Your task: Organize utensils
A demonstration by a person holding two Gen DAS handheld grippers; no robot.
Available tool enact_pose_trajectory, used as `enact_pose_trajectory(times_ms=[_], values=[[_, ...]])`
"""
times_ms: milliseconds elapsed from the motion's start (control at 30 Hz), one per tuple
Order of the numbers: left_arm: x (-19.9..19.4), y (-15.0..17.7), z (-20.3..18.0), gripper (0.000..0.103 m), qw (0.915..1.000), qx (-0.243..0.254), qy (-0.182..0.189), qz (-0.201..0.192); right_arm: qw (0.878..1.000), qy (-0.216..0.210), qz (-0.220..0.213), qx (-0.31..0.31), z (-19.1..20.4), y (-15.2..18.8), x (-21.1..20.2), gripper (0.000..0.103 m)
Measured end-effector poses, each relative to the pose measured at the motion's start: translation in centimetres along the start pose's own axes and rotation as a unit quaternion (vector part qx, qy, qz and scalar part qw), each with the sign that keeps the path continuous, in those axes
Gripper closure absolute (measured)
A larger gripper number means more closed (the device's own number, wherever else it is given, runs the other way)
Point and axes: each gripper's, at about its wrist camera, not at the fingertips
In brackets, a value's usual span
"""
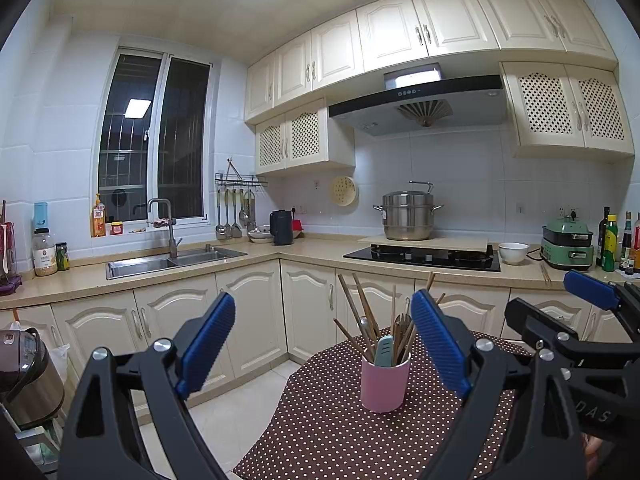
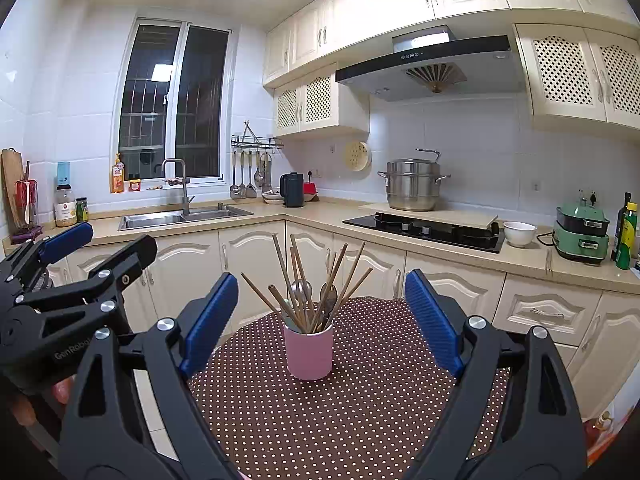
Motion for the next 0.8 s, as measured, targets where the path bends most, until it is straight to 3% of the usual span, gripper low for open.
enact_pose_trajectory(times_ms=[800], values=[[0.06,0.31,-0.17,0.015,1.0000,-0.001,0.002,0.002,1.000,0.001,0.001,0.005,-0.33,0.20,-0.08,0.019]])
Point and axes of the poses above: each gripper's, at about its wrist camera, not at the fingertips, and x roughly the way its jaws point, z to its left, y to its underside, and after that the axes turned 13 degrees about -z, right-handed
